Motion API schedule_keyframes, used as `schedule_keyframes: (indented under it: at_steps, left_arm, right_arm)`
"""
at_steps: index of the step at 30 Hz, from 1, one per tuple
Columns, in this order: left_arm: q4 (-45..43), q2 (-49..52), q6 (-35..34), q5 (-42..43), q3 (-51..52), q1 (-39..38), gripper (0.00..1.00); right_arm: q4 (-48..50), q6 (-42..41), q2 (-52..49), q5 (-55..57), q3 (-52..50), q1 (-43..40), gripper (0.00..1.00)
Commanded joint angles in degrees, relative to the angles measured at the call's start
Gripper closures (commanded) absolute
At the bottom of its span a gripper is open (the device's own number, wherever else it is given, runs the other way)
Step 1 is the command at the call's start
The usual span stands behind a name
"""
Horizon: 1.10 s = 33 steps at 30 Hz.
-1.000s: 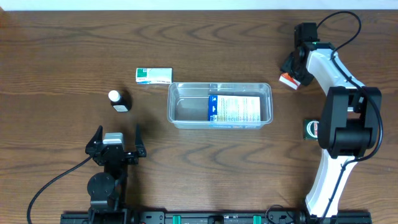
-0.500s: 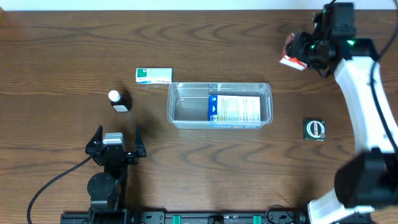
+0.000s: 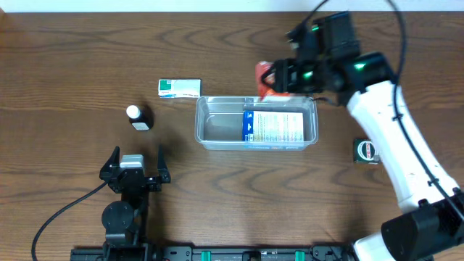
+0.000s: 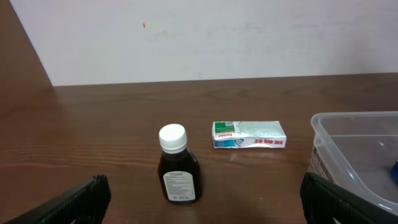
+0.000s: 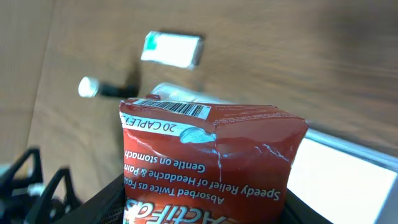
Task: Pack container
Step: 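Carry the red packet into the container beside the blue box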
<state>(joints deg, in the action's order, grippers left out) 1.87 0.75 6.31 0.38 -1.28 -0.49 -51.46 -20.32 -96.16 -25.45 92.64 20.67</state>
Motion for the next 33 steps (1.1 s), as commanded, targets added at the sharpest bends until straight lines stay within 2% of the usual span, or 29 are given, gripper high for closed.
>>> schedule_keyframes:
  at_steps: [1,14,24,33]
  left_arm:
    - [2.21,-0.04,0.96,-1.70,1.05,-0.20,0.02]
    - [2.21,-0.04,0.96,-1.70,1.05,-0.20,0.02]
    - [2.19,-0.04,0.96,-1.70,1.05,-0.20,0.02]
    - [2.21,-0.04,0.96,-1.70,1.05,-0.20,0.02]
  right_arm:
    - [-0.57,0.46,-0.39,3.19,0.24,4.70,0.48]
    - [-0.87,-6.08,-8.52,17.99,0.20,15.96,0.48]
    - [1.01,-8.02,-18.58,17.94,0.20,17.40,0.49]
    - [4.02,-9.90,-22.62,17.73,0.20,17.57,0.49]
